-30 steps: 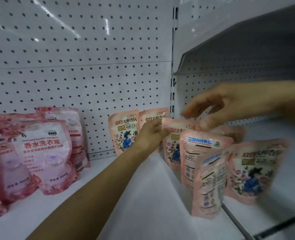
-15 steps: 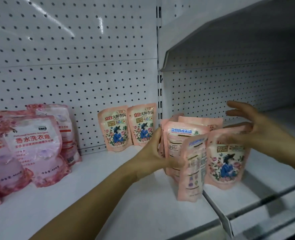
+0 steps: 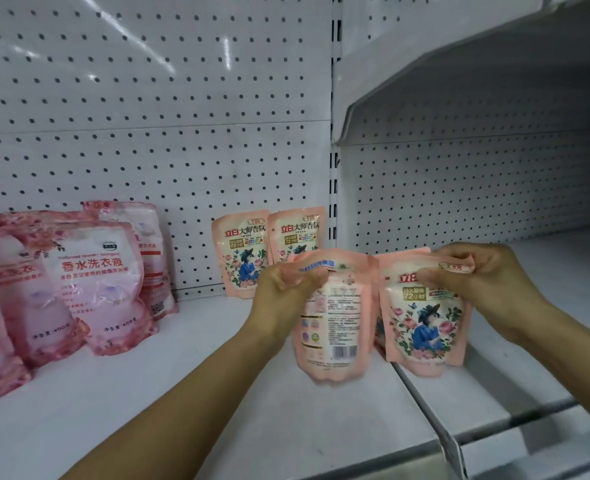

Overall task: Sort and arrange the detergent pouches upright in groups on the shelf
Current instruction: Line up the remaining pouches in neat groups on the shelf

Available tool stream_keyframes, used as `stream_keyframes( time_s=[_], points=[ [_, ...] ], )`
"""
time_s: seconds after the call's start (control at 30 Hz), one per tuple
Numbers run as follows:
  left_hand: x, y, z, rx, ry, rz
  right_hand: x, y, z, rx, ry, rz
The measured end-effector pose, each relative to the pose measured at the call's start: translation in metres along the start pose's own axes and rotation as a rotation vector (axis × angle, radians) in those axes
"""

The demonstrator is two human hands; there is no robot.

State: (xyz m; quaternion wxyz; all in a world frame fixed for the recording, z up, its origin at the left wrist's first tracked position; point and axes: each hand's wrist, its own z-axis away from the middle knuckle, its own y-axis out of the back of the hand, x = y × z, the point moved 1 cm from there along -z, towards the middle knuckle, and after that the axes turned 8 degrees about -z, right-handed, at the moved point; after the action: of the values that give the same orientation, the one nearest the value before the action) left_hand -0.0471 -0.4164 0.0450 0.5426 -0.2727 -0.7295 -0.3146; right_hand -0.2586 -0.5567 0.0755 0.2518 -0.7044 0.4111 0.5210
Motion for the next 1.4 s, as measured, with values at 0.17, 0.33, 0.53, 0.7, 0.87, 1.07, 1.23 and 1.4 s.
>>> stream_keyframes(
  time_s=[0.17,0.33,0.53,0.7,0.87,1.07,1.23,1.4],
  points=[
    [-0.006,0.077,0.015,0.214,0.011,-0.002,0.001,-0.045,-0.021,-0.075,0.037,0.022],
    [-0.011,0.155,0.039,0.476,0.017,-0.127,0.004,-0.117,-0.046,-0.215,0.013,-0.096],
    [-0.021,0.201,0.065,0.671,0.024,-0.216,0.014,-0.188,-0.057,-0.318,-0.026,-0.164],
    [-0.023,0.201,0.074,0.777,-0.045,-0.325,0.022,-0.196,-0.05,-0.314,-0.038,-0.241],
    [-0.023,0.187,0.078,0.841,-0.101,-0.421,0.048,-0.194,-0.033,-0.325,-0.105,-0.199],
    [0.005,0.136,0.097,0.959,-0.681,-0.855,0.072,-0.191,-0.014,-0.339,-0.153,-0.149],
    [-0.006,0.066,0.075,0.519,-0.709,-0.743,0.076,-0.165,-0.012,-0.324,-0.206,-0.21],
    [-0.052,0.053,0.026,0.417,0.004,-0.27,0.081,-0.115,-0.033,-0.158,-0.159,-0.106]
  ],
)
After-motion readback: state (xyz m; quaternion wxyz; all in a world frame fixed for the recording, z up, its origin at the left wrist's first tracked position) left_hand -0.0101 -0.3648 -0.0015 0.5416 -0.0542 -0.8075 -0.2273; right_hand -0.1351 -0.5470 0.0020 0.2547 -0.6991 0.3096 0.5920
